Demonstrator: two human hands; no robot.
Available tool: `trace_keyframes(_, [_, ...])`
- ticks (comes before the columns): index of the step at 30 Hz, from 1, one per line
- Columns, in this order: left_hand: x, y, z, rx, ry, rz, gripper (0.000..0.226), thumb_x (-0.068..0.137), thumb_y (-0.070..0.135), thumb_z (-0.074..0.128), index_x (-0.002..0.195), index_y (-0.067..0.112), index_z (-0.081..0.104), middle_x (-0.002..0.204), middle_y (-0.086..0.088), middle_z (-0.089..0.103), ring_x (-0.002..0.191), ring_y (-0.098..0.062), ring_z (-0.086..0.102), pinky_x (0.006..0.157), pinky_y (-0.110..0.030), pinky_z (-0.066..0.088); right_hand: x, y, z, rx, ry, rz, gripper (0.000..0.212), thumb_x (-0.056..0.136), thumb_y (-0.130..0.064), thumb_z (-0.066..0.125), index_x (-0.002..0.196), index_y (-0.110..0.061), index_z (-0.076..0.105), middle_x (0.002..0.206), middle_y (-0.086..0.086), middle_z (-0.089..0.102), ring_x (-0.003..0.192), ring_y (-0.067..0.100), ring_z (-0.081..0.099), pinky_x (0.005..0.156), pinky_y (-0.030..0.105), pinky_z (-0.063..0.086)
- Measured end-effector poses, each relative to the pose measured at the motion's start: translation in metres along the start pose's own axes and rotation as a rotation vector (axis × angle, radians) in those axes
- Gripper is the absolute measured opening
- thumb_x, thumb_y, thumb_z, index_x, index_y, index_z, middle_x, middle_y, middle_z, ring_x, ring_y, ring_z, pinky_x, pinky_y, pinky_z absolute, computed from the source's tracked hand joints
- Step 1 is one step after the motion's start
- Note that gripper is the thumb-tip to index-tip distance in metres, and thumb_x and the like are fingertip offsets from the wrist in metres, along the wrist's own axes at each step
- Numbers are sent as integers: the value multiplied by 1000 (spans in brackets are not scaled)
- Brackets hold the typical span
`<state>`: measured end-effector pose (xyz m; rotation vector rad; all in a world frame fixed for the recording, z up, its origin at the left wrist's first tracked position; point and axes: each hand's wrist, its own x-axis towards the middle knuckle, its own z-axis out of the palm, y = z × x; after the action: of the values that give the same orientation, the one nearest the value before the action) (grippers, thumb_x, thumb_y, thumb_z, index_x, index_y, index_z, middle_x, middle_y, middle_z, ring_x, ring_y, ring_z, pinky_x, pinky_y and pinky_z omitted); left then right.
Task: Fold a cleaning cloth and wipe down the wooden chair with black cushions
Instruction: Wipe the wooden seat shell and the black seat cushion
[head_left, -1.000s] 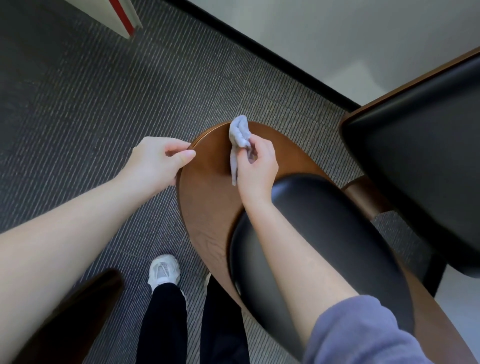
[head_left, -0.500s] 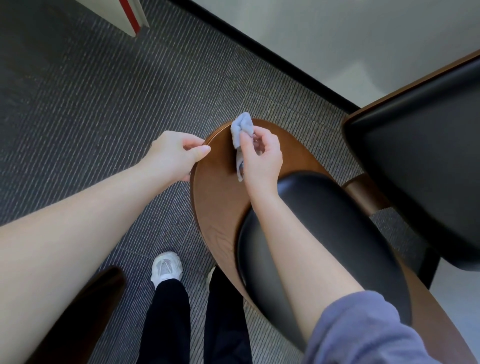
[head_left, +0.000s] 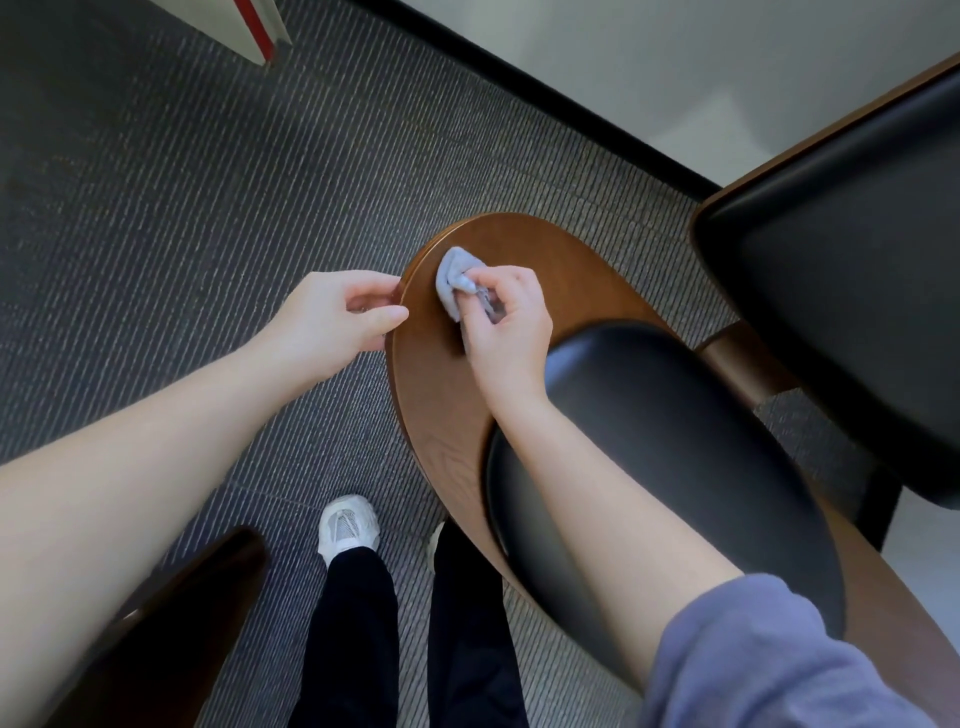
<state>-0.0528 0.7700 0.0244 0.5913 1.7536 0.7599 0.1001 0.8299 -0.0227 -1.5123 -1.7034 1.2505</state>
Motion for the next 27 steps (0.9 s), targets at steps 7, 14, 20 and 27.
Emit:
trace_keyframes(7, [-2, -16, -2, -23, 14, 10, 34, 95, 4, 58, 129, 6, 61, 115, -7, 68, 102, -8, 66, 76, -17, 57, -28, -3, 10, -28, -38, -59, 4, 88, -10, 68, 89, -12, 71, 93, -1, 56, 86, 3, 54, 71, 15, 44])
trace_keyframes(14, [-8, -20, 0, -51, 12, 23, 31, 93, 3, 62, 121, 13, 62, 98, 4, 67, 89, -2, 65, 75, -15, 57, -41, -6, 18, -52, 44, -5, 5, 87, -8, 67, 85, -13, 68, 92, -3, 56, 84, 0, 54, 72, 10, 41])
trace_keyframes(20, [-5, -25, 5, 45, 81, 29, 16, 93, 8, 64, 104, 19, 67, 98, -4, 70, 91, -9, 68, 75, -22, 59, -56, 7, 18, -87, 38, 23, 5, 86, -5, 66, 85, -9, 69, 91, 1, 56, 81, 4, 53, 72, 14, 41])
trace_keyframes(27, [-5, -22, 9, 158, 134, 24, 13, 94, 11, 64, 106, 14, 67, 98, -6, 70, 89, -14, 69, 75, -25, 59, -65, 5, 16, -79, -8, -4, 6, 85, -5, 67, 85, -10, 69, 92, -1, 55, 83, 5, 54, 70, 20, 46])
